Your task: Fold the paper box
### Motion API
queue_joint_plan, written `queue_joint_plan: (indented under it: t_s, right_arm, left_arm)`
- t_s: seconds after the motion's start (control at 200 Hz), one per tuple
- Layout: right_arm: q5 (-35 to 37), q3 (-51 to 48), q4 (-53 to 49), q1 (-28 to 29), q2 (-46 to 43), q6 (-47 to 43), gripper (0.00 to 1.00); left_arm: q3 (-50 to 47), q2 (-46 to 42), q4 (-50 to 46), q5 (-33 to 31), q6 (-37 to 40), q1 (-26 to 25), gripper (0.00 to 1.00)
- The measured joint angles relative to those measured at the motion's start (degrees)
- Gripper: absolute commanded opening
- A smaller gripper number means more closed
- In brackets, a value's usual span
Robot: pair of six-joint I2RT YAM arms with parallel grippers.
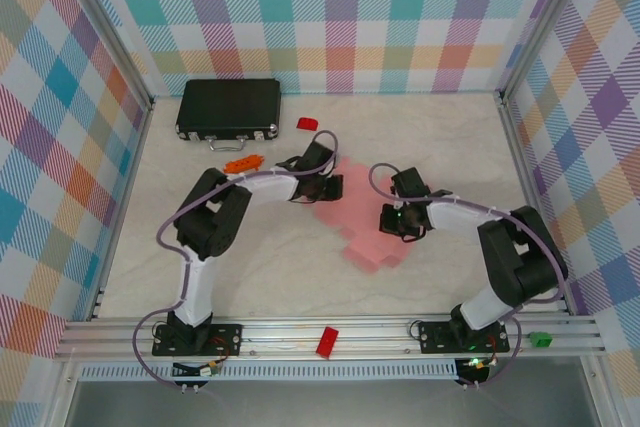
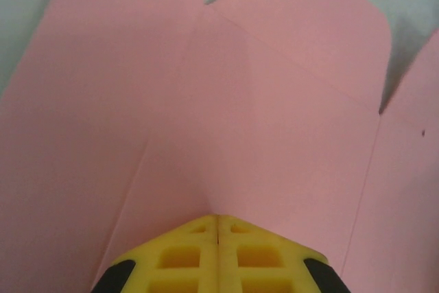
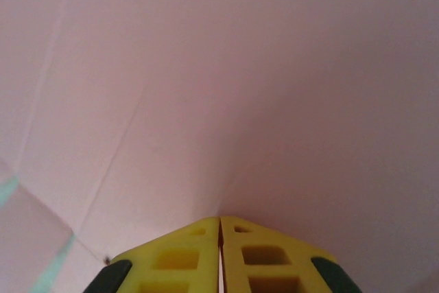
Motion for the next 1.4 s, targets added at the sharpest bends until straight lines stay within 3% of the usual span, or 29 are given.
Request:
queue_joint_plan:
  t_s: [0.145,0.3,0.5,0.58,0.695,0.82,1.005,1.135,1.4]
  right_arm:
    - [0.7,7.1,0.7,0.0,6.6,-2.2,0.13]
    - [0.2,15.7,2.2,0.0,14.0,-4.9,0.18]
    - [-0.2,22.1,0.2,0.1,16.6,-7.1,0.27]
    - [-0.2,22.1,-0.9,0.0,14.3,-7.7,0.29]
    - [-0.2,19.9,-1.4,0.0,8.1,-7.6,0.29]
    - [-0.9,14.2,-0.7,0.0,1.7,-6.4,0.28]
    - [-1.3,5.4,-0.5,0.0,0.3,-3.9,0.24]
    - [-1.3,4.4,-0.5,0.0,1.3,-3.2,0.22]
    - [-1.2,9.6,0.3,0.0,8.2,-3.5,0.22]
  left_arm:
    - [-14.6,-10.3,2.7,-2.6,-5.0,-0.1,0.00]
    - [-25.7,-17.9,7.4,-1.1,-11.6,-3.8,0.01]
    - [-28.6,-19.8,9.9,4.3,-16.4,-7.8,0.12]
    - [-28.4,-21.8,8.1,3.6,-16.6,-7.9,0.28]
    - [-25.3,-24.8,3.8,0.5,-14.2,-7.7,0.33]
    - [-21.1,-25.2,1.9,-3.9,-10.9,-7.2,0.31]
    - [-19.6,-23.7,-0.6,-11.8,-6.5,-6.7,0.15]
    - [-20.4,-21.0,-0.7,-13.8,-5.2,-6.7,0.04]
    - [-25.0,-20.0,0.1,-13.4,-7.0,-7.2,0.02]
